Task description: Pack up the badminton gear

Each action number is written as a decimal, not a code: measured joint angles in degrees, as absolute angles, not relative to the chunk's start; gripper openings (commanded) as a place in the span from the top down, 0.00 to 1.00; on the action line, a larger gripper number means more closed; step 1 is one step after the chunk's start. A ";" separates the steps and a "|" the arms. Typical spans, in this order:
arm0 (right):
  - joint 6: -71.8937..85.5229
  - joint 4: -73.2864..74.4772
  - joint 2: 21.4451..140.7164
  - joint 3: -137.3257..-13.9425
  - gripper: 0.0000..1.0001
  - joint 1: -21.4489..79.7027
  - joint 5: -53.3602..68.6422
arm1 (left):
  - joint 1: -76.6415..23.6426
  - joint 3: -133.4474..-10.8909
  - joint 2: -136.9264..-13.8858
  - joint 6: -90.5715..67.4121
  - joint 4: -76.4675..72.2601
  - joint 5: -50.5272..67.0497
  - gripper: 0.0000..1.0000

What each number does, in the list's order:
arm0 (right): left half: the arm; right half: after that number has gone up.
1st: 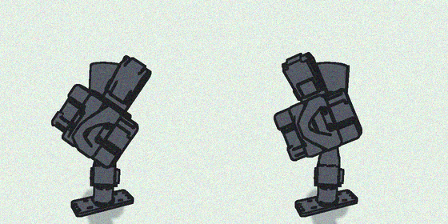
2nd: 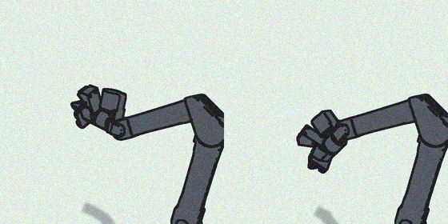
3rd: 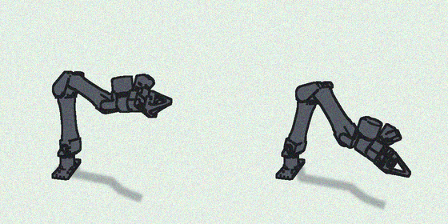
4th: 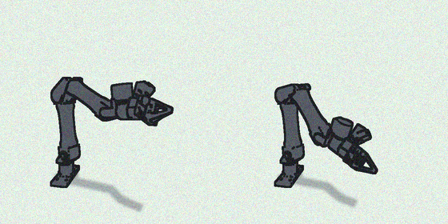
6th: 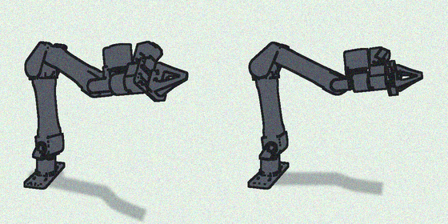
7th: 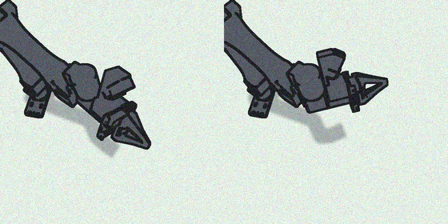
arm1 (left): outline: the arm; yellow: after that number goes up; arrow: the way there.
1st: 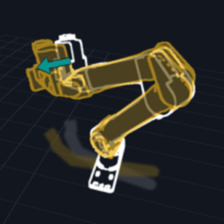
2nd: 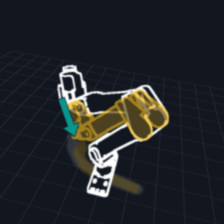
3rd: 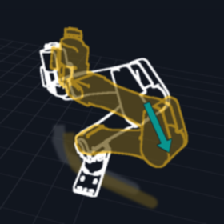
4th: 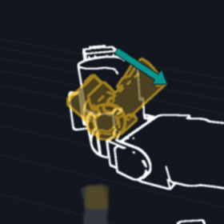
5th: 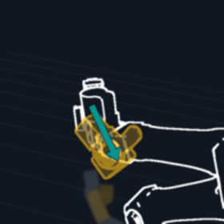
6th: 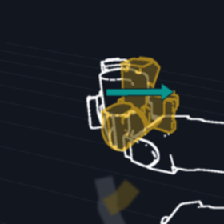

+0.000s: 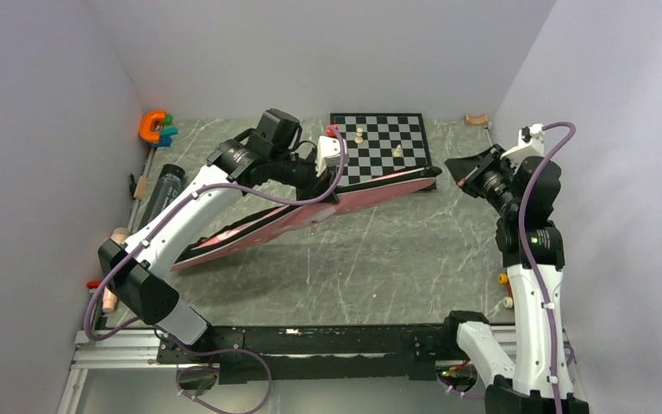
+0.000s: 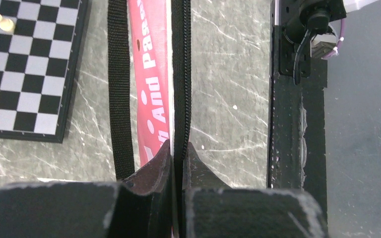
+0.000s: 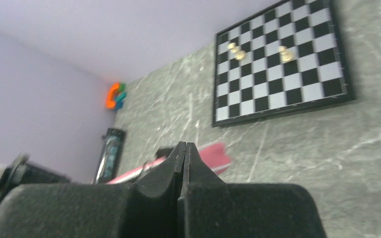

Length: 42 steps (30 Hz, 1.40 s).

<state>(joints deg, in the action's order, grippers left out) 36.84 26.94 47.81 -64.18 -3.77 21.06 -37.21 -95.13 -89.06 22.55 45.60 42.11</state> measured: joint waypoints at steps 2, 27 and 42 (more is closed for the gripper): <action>36.80 26.92 48.80 -64.12 1.00 -5.21 19.51 | -37.08 -94.83 -88.68 22.98 47.13 42.00 0.94; 37.71 30.76 47.00 -62.61 0.45 -6.96 7.79 | -45.93 -95.20 -104.75 30.11 53.95 39.64 0.92; 38.15 30.57 47.13 -57.76 0.53 -6.98 7.79 | -50.15 -103.53 -115.44 34.83 46.26 20.67 0.94</action>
